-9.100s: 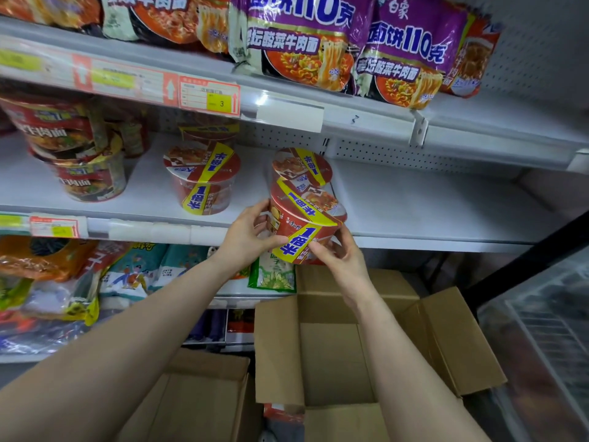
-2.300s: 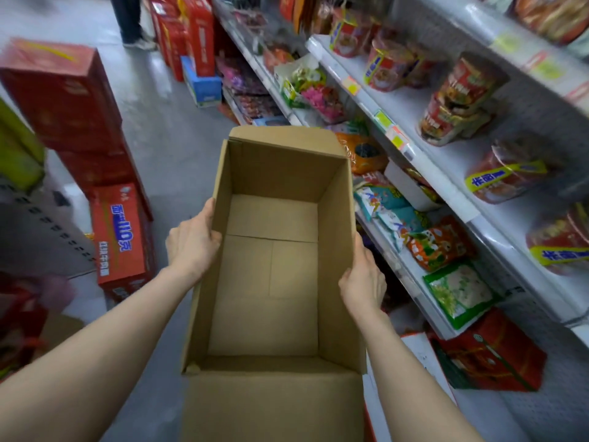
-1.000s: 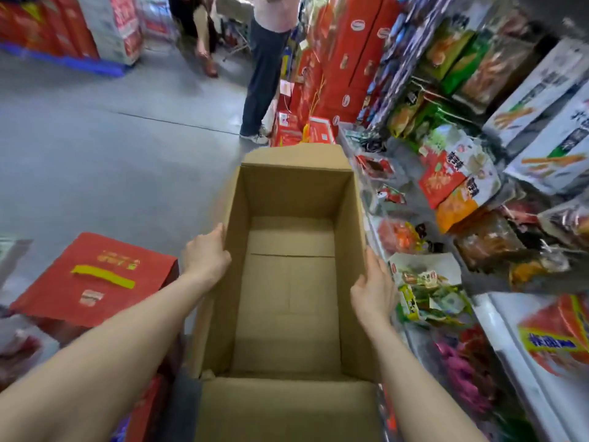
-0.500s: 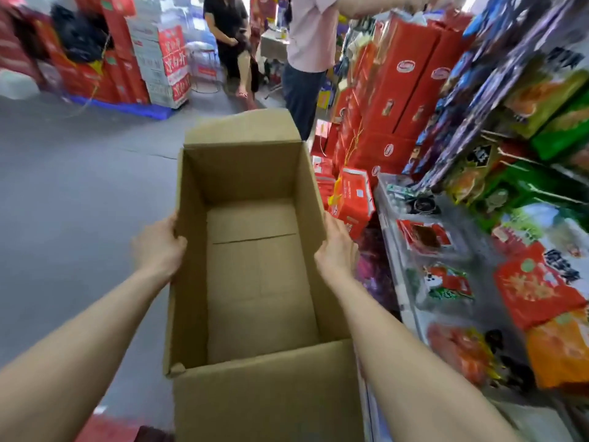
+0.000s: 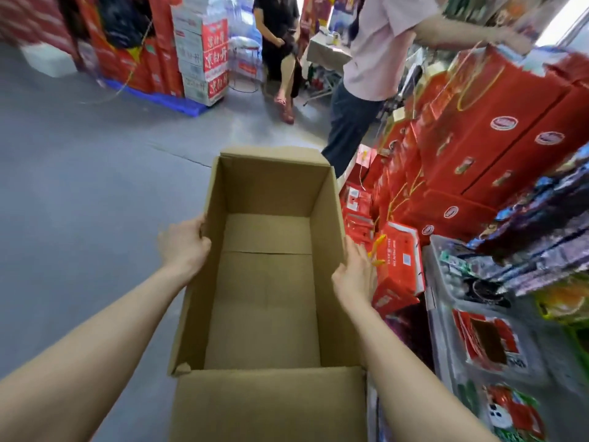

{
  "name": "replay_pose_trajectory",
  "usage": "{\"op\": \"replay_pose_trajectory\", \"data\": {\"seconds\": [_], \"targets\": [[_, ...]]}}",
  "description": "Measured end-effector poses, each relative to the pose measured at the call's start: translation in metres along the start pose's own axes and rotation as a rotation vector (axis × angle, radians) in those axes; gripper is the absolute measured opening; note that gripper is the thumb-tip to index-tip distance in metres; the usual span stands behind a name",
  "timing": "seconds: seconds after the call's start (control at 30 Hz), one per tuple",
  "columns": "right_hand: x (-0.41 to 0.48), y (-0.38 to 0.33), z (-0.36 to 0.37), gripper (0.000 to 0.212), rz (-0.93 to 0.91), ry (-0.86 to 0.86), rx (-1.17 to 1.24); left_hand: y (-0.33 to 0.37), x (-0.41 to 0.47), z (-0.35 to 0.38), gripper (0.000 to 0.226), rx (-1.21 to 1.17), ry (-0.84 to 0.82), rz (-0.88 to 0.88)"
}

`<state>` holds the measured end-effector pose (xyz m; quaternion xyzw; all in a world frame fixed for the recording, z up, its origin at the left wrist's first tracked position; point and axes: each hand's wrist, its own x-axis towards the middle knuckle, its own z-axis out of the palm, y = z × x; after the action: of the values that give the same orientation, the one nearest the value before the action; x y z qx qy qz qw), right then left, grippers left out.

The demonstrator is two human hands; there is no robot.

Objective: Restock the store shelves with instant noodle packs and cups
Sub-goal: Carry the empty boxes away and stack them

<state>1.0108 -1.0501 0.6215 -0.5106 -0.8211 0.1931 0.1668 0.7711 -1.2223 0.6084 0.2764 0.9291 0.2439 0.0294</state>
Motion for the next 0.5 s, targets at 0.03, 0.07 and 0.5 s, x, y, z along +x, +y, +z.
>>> {"op": "replay_pose_trajectory", "data": {"seconds": [0.03,0.07,0.5], "targets": [[0.018,-0.012,0.01,0.069,-0.013,-0.002,0.003,-0.004,0.023,-0.002,0.039,0.006,0.005,-0.004],[0.04,-0.028,0.022,0.068,-0.018,-0.006,0.009,-0.01,0.048,-0.006,0.038,0.028,0.01,-0.017],[0.294,-0.213,0.138,0.07,-0.159,-0.107,0.03,-0.069,0.325,-0.025,0.048,0.04,0.092,-0.158]]}}
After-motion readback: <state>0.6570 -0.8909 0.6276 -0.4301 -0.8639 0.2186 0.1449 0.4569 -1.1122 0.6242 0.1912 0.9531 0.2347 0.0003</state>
